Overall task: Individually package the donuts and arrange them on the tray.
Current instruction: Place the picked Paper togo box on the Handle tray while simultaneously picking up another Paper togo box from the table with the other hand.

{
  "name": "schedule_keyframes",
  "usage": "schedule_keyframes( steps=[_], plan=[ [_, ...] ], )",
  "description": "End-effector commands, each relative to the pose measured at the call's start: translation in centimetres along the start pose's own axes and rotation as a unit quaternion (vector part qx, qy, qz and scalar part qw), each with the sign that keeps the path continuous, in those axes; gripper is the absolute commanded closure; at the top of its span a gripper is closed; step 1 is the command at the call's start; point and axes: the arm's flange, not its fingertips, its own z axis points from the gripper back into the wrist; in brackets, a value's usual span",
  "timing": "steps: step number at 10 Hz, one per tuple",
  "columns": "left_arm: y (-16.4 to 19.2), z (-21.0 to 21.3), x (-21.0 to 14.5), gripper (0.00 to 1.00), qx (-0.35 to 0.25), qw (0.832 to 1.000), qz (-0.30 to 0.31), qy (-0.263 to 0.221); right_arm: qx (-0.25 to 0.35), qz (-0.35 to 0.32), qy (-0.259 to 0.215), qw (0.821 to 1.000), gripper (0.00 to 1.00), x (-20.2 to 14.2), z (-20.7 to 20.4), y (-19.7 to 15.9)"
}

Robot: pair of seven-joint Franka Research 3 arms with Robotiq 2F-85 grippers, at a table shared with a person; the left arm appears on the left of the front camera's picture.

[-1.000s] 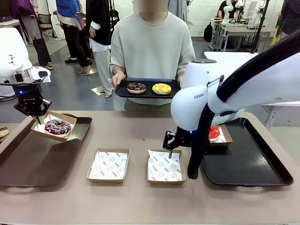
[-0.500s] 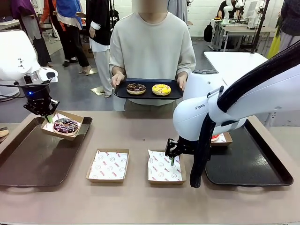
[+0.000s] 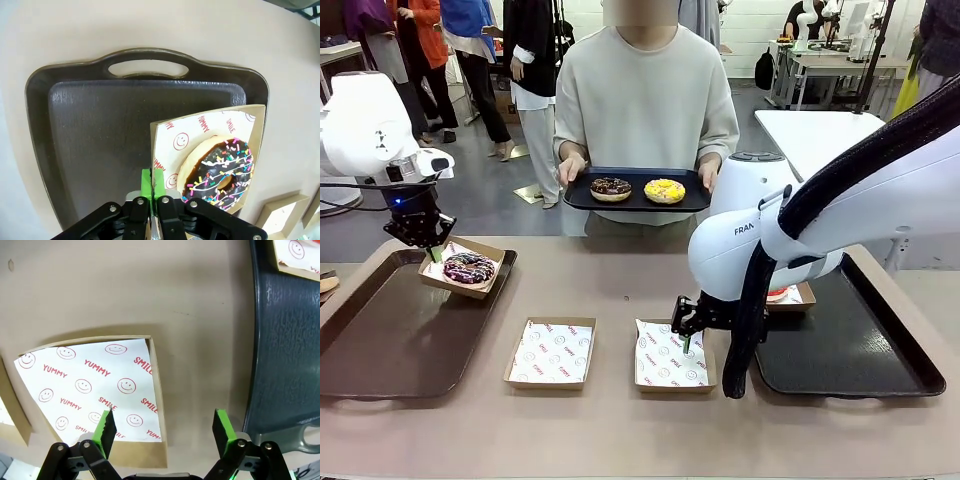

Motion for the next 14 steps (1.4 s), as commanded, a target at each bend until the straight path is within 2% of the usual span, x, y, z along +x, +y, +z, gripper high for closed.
schedule_keyframes(
  steps=[1,8,9,10,11,12,14],
  plan=[
    [0.4,0.1,0.7,0.99,-0.006,1.000,0.003,-0.001,-0.005,0.017,-0.010,1.000,0.00,0.8,-0.3,0.4],
    [0.2,-1.4,1.6,0.99,0.004,1.000,0.004,0.005,-0.008,0.022,0.001,1.000,0.00,0.8,-0.4,0.3],
    [0.2,-1.6,1.7,0.61,0.005,1.000,0.004,0.006,-0.008,0.025,0.000,1.000,0.32,0.8,-0.4,0.3],
    [0.1,-1.7,1.7,0.39,0.007,1.000,0.005,0.009,-0.007,0.026,0.000,1.000,0.58,0.8,-0.5,0.3],
    [0.1,-1.7,1.7,0.02,0.009,1.000,0.005,0.010,-0.007,0.027,0.002,1.000,0.90,0.8,-0.5,0.3],
    [0.2,-1.6,1.7,0.00,0.010,1.000,0.006,0.012,-0.005,0.029,0.003,1.000,1.00,0.7,-0.6,0.4],
    [0.3,-1.5,1.6,0.00,0.009,1.000,0.006,0.013,-0.006,0.030,0.002,1.000,1.00,0.6,-0.6,0.4]
  ],
)
